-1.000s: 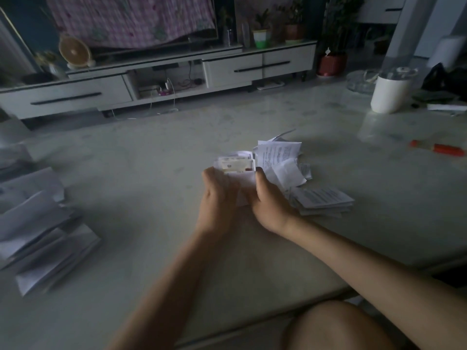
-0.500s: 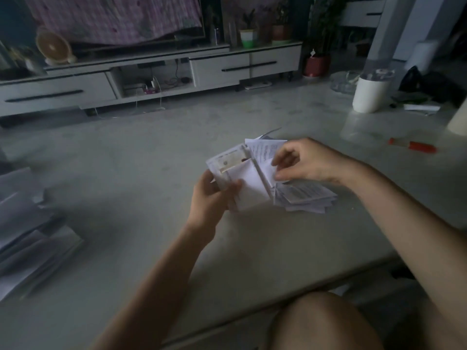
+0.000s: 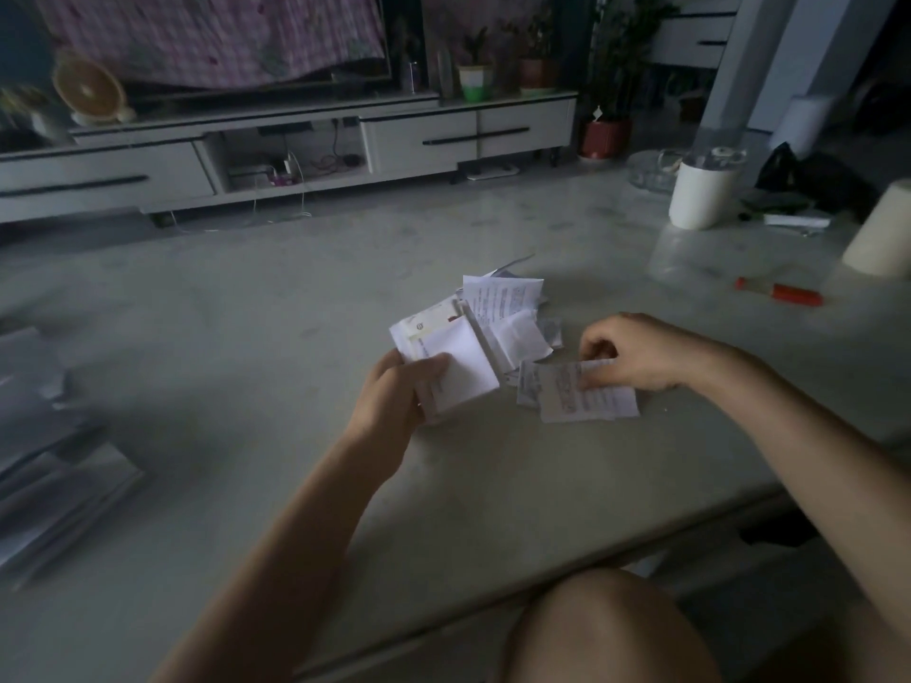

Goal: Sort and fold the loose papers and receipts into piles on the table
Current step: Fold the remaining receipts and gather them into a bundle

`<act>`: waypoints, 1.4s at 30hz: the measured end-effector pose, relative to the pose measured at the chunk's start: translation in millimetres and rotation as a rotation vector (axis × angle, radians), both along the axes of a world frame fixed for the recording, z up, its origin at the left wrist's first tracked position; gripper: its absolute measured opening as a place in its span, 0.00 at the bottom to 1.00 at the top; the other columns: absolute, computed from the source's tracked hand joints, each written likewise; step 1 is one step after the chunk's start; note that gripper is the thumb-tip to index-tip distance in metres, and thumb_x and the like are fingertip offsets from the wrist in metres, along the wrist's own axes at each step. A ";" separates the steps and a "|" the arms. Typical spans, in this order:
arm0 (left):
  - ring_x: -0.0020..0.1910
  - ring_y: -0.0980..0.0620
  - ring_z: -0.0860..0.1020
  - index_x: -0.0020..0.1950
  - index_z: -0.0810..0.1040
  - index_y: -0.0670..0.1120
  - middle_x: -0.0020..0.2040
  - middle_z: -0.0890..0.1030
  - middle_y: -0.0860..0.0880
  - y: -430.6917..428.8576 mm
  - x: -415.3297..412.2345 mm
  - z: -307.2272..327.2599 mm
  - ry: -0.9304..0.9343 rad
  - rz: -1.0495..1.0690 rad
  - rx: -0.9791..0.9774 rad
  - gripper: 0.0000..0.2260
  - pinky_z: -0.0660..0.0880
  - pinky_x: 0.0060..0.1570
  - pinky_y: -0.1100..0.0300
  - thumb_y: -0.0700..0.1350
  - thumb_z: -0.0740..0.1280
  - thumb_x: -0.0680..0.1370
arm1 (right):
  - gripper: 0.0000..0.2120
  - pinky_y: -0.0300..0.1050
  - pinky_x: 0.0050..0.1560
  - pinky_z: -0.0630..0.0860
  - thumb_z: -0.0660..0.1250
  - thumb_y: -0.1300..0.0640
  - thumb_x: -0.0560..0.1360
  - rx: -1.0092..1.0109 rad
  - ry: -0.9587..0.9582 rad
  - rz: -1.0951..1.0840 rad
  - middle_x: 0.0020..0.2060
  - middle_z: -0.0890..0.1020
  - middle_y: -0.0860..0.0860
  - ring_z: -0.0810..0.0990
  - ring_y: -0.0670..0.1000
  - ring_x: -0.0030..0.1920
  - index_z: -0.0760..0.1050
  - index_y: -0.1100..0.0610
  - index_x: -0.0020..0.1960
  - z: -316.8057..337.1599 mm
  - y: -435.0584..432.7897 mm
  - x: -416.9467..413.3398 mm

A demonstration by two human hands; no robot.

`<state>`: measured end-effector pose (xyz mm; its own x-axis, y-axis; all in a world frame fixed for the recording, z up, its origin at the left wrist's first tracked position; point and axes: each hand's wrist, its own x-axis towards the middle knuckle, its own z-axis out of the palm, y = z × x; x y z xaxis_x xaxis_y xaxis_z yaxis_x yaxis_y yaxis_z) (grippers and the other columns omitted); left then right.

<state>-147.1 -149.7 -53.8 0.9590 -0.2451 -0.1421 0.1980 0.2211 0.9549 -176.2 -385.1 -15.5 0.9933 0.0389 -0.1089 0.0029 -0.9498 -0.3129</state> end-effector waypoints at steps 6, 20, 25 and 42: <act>0.38 0.53 0.80 0.49 0.77 0.45 0.42 0.82 0.47 -0.8 -0.7 1.7 -0.019 -0.052 -0.075 0.10 0.78 0.43 0.57 0.33 0.60 0.77 | 0.03 0.33 0.32 0.74 0.66 0.63 0.74 0.865 -0.100 -0.116 0.35 0.79 0.51 0.77 0.46 0.34 0.73 0.57 0.42 34.3 15.3 -11.8; 0.42 0.49 0.81 0.50 0.78 0.46 0.45 0.82 0.43 -3.7 -2.9 -0.1 -0.055 -0.011 -0.053 0.15 0.78 0.44 0.55 0.41 0.52 0.80 | 0.15 0.45 0.38 0.70 0.68 0.53 0.73 0.491 -0.380 -0.197 0.30 0.73 0.46 0.74 0.52 0.36 0.64 0.53 0.33 -23.9 112.3 2.6; 0.44 0.47 0.80 0.49 0.78 0.45 0.45 0.81 0.44 -2.8 -1.8 -3.5 -0.217 0.049 0.020 0.09 0.75 0.50 0.50 0.36 0.59 0.79 | 0.11 0.45 0.41 0.67 0.69 0.50 0.72 0.375 -0.545 -0.153 0.38 0.75 0.51 0.74 0.53 0.42 0.69 0.55 0.41 -25.6 119.6 7.7; 0.45 0.44 0.77 0.50 0.66 0.42 0.45 0.77 0.45 6.6 6.9 -15.4 -0.619 0.191 0.517 0.07 0.73 0.46 0.52 0.44 0.61 0.76 | 0.10 0.51 0.46 0.75 0.64 0.61 0.76 0.675 -0.486 -0.108 0.47 0.81 0.60 0.80 0.60 0.48 0.68 0.63 0.55 -43.9 131.5 10.9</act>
